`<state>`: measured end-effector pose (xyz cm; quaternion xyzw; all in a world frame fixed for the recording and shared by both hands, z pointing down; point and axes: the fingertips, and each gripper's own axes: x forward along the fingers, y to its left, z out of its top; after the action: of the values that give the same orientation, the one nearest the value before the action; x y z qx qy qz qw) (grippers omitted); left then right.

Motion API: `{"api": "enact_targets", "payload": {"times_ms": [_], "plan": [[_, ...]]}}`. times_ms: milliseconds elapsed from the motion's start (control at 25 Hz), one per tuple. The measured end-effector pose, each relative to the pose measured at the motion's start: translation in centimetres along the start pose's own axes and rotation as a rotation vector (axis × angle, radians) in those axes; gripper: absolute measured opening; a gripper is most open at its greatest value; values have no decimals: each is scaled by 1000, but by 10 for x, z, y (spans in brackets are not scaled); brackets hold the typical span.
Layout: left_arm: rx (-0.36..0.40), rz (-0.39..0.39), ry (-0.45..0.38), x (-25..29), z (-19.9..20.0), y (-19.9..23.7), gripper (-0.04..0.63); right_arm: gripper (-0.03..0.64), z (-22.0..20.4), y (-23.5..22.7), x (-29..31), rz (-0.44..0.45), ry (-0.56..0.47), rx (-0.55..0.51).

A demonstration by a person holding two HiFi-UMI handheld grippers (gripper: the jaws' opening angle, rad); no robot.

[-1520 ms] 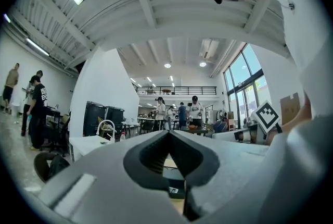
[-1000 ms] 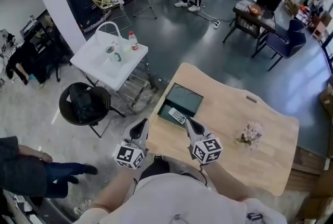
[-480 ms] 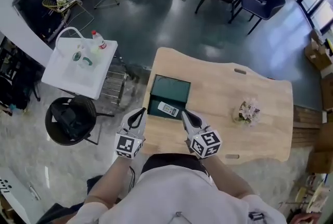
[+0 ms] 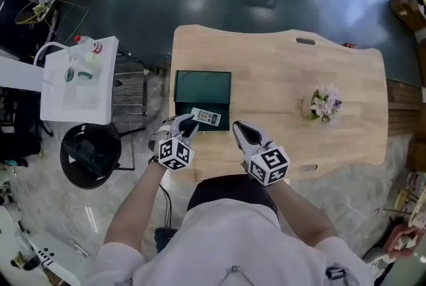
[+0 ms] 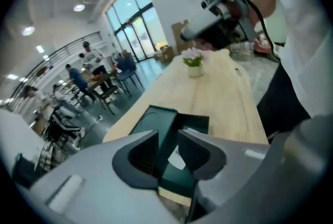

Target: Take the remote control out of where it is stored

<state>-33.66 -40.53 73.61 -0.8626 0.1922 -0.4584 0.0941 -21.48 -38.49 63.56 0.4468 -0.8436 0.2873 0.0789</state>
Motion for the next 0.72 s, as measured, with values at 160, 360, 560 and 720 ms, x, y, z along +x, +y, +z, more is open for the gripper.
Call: {"api": "enact_targets", "payload": {"times_ms": [160,360,560,720], "plan": [[287,-190,167,61,-29,-24,150,28,-34,-30,-1,-48,44,45],[460,-388,303,111,-65,-43,178,28,-64,-67,-4,-113,59,116],[477,-486,426,129,-89,-53,245,28,-83,-84,-13,-154,61,173],[497,-481,467,138,-97,-55,256,28,-94,-88,-15,-167,65,203]]}}
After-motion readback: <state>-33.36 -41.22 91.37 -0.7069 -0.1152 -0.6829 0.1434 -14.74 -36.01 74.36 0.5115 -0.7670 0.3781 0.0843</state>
